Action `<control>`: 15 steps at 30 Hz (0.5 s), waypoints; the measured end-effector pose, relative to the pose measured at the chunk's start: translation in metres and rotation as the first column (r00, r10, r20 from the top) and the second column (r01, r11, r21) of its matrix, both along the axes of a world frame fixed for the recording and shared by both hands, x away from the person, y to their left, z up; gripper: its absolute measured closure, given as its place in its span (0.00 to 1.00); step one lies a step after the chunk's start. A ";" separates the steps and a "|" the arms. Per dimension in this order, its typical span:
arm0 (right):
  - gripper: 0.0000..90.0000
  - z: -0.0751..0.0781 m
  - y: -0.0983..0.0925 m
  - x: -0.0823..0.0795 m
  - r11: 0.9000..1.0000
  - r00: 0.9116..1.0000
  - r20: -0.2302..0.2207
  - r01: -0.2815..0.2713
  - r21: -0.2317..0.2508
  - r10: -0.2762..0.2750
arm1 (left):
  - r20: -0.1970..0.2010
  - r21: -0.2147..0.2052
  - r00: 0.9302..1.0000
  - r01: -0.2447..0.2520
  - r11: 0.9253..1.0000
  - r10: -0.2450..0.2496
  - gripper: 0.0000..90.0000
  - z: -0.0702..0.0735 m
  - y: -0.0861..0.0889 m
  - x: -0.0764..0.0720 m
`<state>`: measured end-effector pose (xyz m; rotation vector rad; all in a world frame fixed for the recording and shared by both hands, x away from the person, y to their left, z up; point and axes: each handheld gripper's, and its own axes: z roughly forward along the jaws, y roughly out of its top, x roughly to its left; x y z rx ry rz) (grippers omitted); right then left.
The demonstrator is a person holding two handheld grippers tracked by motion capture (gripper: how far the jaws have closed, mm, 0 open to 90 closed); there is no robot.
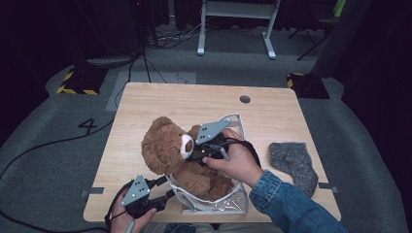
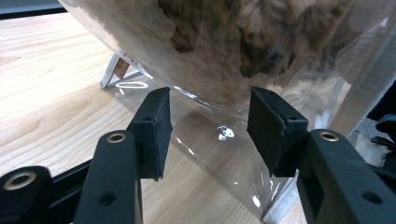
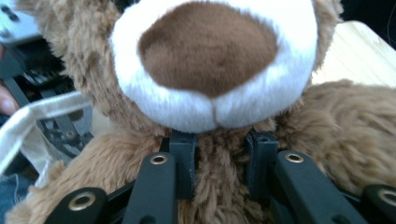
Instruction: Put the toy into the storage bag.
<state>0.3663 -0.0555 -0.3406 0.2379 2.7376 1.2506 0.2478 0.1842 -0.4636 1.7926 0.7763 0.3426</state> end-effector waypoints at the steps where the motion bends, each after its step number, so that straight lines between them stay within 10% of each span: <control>1: 0.78 -0.001 0.000 0.001 1.000 1.000 0.008 -0.009 -0.019 0.009 | 0.004 -0.012 1.000 0.000 1.000 0.000 0.55 -0.001 -0.001 0.000; 9: 0.78 -0.008 -0.002 0.001 0.991 1.000 -0.011 0.018 -0.130 -0.020 | 0.006 -0.009 1.000 -0.005 1.000 0.005 0.55 -0.001 0.000 0.000; 15: 0.77 -0.017 0.002 0.000 0.967 1.000 -0.012 0.007 -0.253 -0.010 | 0.002 -0.010 1.000 -0.007 1.000 0.007 0.55 -0.001 0.001 0.000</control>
